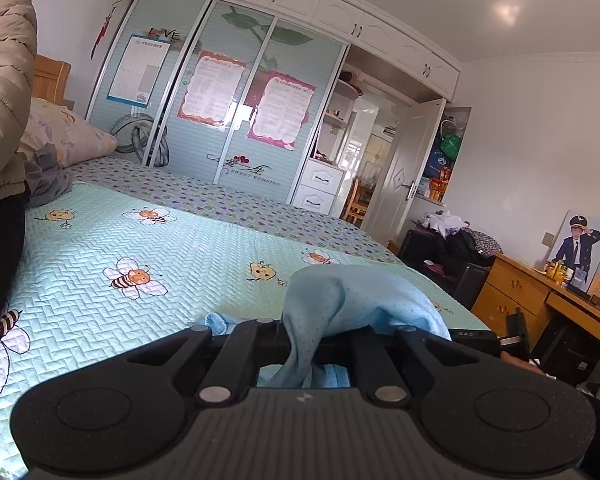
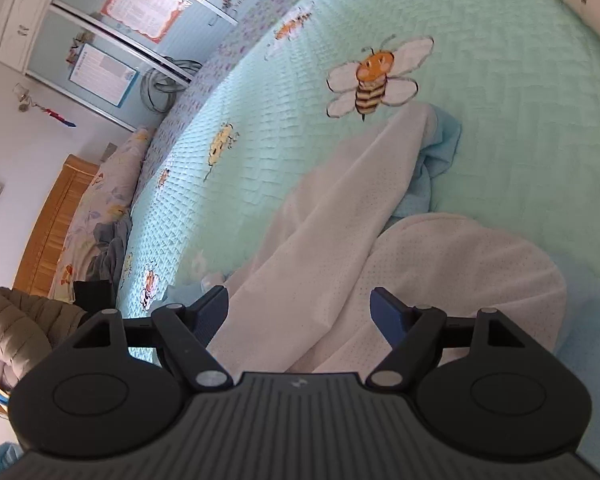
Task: Fold clothes
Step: 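Lift the held jacket high with the left gripper and shake it, then lower the jacket onto the bed and open the left gripper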
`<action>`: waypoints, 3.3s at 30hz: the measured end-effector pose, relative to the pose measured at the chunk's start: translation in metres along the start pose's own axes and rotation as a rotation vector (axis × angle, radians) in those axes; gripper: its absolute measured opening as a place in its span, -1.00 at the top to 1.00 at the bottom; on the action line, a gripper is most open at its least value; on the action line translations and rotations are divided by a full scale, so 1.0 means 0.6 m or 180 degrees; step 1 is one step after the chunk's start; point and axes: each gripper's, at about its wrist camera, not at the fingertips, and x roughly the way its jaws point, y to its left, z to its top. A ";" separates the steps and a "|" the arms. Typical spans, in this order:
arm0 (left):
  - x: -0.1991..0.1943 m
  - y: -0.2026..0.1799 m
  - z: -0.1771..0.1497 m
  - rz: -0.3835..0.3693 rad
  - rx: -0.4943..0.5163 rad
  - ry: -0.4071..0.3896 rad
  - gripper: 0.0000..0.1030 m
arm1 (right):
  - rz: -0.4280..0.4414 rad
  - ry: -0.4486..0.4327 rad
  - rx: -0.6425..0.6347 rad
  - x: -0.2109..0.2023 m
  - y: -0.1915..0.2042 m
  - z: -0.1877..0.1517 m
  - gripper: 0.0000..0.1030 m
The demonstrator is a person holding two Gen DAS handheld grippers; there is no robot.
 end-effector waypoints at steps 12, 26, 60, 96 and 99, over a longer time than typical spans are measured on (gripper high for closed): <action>-0.003 0.006 -0.003 -0.0096 0.0003 -0.0050 0.88 | 0.0517 0.0245 0.0202 0.085 0.039 -0.047 0.14; 0.009 0.007 0.071 -0.0005 0.0135 -0.0332 0.87 | 0.0828 -0.0848 -0.1160 -0.088 0.322 0.128 0.94; -0.059 -0.181 0.579 0.0102 0.0810 -0.1374 0.84 | 0.1353 -0.2749 -0.1935 -0.664 0.550 0.223 0.98; 0.621 -0.151 0.588 0.1085 0.1069 -0.0006 0.81 | 0.0484 -0.1550 -0.0095 -0.296 0.217 0.303 0.98; 0.753 -0.139 0.559 0.1093 0.1064 0.0105 0.81 | 0.0276 -0.1505 0.0048 -0.223 0.177 0.350 0.98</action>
